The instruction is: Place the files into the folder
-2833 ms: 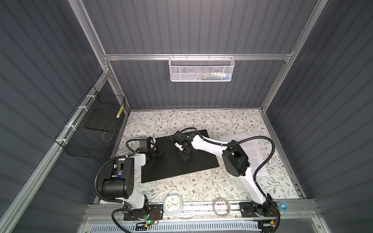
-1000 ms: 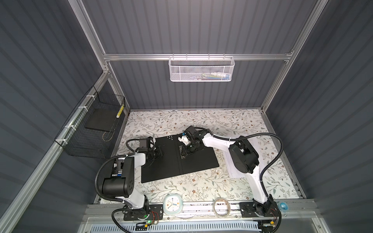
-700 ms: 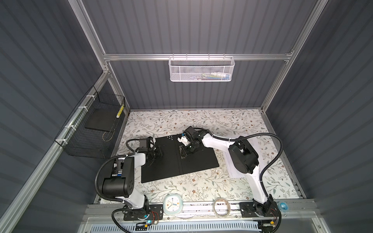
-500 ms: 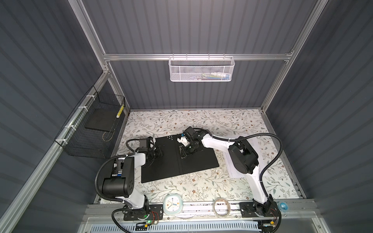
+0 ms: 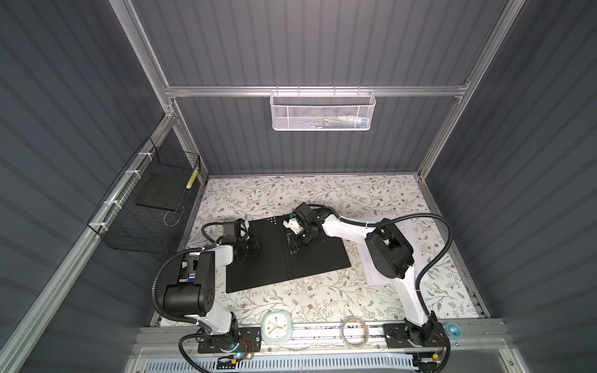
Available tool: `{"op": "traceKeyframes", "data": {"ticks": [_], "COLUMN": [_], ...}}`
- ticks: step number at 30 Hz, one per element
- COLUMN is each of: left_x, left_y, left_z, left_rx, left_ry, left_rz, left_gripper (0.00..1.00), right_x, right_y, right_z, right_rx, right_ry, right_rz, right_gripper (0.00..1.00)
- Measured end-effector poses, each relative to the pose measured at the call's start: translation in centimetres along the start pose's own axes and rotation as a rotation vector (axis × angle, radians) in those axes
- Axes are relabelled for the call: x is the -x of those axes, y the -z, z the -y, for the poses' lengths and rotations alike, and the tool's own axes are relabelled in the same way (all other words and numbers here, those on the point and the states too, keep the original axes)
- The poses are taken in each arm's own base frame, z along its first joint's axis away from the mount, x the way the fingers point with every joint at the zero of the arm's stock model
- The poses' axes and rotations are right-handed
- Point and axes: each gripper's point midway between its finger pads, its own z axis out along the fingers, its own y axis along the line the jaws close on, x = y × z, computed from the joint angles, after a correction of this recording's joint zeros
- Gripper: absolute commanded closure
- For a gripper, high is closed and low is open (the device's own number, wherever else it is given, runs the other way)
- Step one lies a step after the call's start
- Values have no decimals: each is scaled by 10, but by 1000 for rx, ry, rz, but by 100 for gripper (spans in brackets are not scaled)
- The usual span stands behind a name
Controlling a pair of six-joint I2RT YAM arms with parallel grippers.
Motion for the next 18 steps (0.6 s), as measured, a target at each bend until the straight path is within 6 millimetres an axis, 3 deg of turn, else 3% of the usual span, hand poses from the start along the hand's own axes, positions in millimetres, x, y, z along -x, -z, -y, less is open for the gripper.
{"op": "traceKeyframes", "data": {"ticks": [18], "left_x": [0], "left_y": [0], "left_z": [0], "left_rx": [0], "left_ry": [1], "left_rz": [0], "left_gripper": [100], "right_x": [0], "right_y": [-1], "right_z": [0], "right_rx": [-168], "right_ry": [107], "right_rz": [-8], "right_gripper": [98]}}
